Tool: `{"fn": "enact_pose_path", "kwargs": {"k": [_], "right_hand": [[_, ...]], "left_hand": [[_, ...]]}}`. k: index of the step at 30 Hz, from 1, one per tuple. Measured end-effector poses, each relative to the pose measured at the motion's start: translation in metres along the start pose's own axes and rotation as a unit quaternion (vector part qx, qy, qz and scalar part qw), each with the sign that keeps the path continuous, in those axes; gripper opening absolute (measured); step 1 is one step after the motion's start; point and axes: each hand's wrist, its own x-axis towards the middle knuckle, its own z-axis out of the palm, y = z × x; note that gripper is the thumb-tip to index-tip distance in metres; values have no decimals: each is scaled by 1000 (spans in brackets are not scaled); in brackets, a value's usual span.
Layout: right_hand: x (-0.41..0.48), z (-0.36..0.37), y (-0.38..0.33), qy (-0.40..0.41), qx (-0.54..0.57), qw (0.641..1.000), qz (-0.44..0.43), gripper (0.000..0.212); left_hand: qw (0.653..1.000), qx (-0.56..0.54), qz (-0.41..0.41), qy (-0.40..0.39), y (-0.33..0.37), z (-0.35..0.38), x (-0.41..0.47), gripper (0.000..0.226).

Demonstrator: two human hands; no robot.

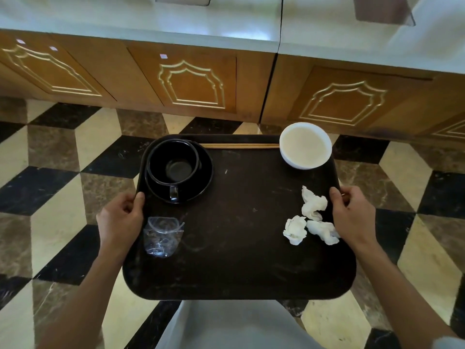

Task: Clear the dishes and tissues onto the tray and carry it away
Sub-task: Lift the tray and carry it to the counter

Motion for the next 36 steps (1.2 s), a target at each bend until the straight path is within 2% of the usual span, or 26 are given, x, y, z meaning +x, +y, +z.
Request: {"fn": "enact_pose_path", "kwargs": {"k": [6, 22, 36], "right_hand": [[57, 25, -37, 12, -8, 1000, 3, 24], [196, 87, -136, 32, -2, 999, 12, 24], [347, 121, -170, 20, -2, 1000, -8, 26]], "left_hand": [[1000, 10, 1, -1, 24, 9, 75, 21], [998, -10, 64, 10, 62, 28, 272, 23], [999, -2, 35, 11, 108, 90, 381, 20]]}}
